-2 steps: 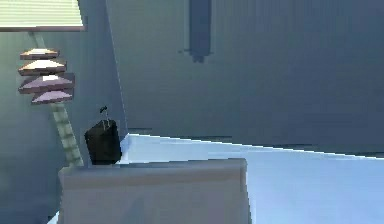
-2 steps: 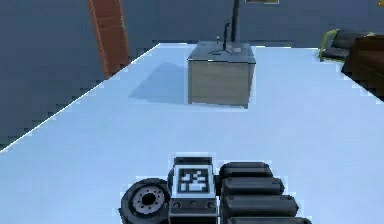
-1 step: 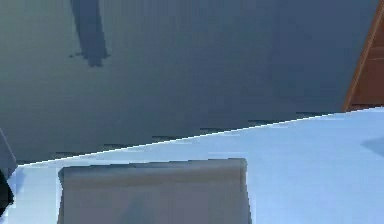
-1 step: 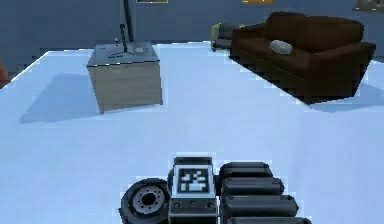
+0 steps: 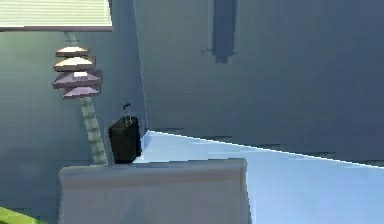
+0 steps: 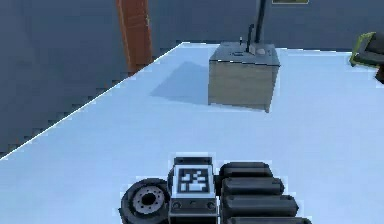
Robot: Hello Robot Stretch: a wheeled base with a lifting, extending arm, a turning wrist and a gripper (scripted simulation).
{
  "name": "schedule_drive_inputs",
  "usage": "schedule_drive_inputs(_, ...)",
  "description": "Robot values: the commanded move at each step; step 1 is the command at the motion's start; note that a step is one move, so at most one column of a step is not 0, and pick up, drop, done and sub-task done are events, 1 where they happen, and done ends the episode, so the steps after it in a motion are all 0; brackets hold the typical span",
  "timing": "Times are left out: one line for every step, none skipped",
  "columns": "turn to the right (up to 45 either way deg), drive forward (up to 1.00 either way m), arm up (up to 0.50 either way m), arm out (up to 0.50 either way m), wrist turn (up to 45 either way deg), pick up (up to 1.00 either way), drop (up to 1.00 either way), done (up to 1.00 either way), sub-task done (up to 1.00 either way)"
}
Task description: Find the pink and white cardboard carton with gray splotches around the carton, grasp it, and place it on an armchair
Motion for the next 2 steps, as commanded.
schedule_drive_inputs(42.0, 0.00, 0.00, 0.00, 0.0, 0.00, 0.00, 0.00, 0.00)
schedule_drive_inputs(-45.0, 0.00, 0.00, 0.00, 0.0, 0.00, 0.00, 0.00, 0.00)
